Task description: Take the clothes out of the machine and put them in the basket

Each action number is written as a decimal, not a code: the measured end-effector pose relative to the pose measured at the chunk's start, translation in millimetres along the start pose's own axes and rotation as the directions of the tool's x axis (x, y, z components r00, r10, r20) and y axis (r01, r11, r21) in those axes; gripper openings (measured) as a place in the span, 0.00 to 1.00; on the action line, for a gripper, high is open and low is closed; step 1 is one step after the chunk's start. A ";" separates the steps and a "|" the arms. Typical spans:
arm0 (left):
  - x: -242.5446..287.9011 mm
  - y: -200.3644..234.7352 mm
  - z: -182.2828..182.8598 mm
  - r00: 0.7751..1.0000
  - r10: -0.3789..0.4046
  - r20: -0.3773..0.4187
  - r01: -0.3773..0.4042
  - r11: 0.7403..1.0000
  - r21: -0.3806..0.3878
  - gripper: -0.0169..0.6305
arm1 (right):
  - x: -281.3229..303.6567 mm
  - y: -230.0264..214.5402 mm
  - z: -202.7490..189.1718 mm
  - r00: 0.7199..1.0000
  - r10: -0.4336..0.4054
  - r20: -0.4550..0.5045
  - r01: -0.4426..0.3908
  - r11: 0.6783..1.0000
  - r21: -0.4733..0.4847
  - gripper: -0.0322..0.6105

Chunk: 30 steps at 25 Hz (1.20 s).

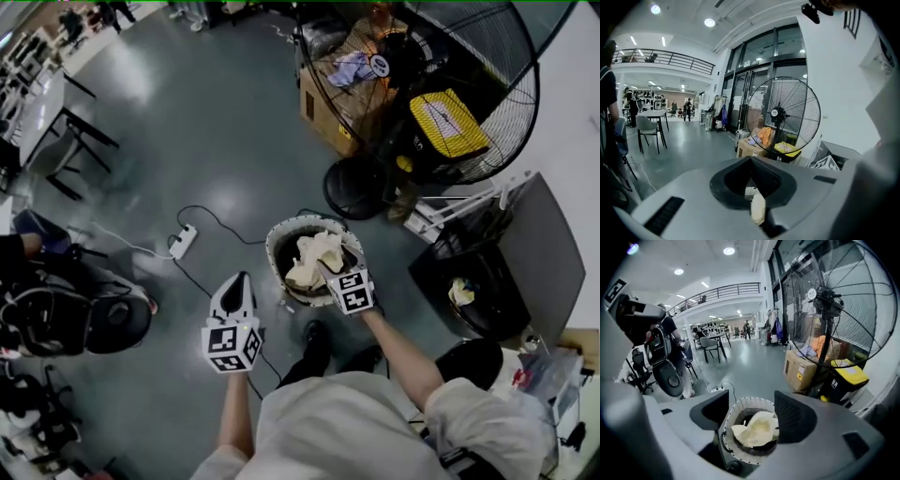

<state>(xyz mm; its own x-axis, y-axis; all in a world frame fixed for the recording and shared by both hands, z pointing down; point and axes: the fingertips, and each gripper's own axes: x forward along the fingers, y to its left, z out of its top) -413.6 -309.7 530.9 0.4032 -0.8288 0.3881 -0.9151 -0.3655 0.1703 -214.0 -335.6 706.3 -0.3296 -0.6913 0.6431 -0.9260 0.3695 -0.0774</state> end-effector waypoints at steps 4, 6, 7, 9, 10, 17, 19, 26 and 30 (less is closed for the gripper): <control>6.1 0.5 20.6 0.998 -0.056 -0.014 0.056 0.998 0.006 0.05 | -12.1 -3.4 36.8 0.999 -0.034 0.037 0.032 0.997 0.067 0.54; 7.7 -5.0 26.2 0.997 -0.080 -0.020 0.080 0.997 0.005 0.05 | -28.5 -1.3 42.7 0.997 -0.043 0.059 0.039 0.996 0.076 0.54; 8.9 -12.1 26.4 0.995 -0.094 -0.024 0.094 0.996 0.007 0.05 | -37.7 -2.7 40.1 0.996 -0.050 0.068 0.045 0.996 0.080 0.54; 13.3 -32.7 25.9 0.991 -0.130 -0.031 0.130 0.991 0.016 0.05 | -56.3 -10.7 33.5 0.993 -0.074 0.093 0.067 0.994 0.085 0.54; 16.2 -44.5 26.0 0.988 -0.151 -0.035 0.152 0.988 0.023 0.05 | -65.8 -15.8 31.2 0.990 -0.090 0.111 0.081 0.993 0.090 0.51; 39.2 -151.1 32.7 0.937 -0.341 -0.080 0.348 0.934 0.087 0.05 | -159.5 -74.0 16.3 0.941 -0.288 0.179 0.254 0.948 0.192 0.16; 44.9 -190.4 33.2 0.911 -0.401 -0.097 0.410 0.905 0.110 0.05 | -190.1 -94.8 3.1 0.924 -0.340 0.176 0.302 0.929 0.213 0.11; 46.1 -342.4 12.7 0.813 -0.559 -0.163 0.582 0.793 0.181 0.05 | -309.6 -173.5 -78.8 0.840 -0.523 0.143 0.459 0.826 0.326 0.09; 36.2 -425.0 -16.3 0.752 -0.622 -0.216 0.658 0.722 0.214 0.05 | -375.9 -207.4 -144.8 0.785 -0.613 0.092 0.533 0.743 0.404 0.09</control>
<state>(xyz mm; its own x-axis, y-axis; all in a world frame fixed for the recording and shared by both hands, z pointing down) -10.1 -177.4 487.4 0.8725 -0.3046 0.3820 -0.3950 -0.8999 0.1848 128.6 -62.4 590.9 0.2920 -0.8261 0.4819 -0.9384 -0.3448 -0.0226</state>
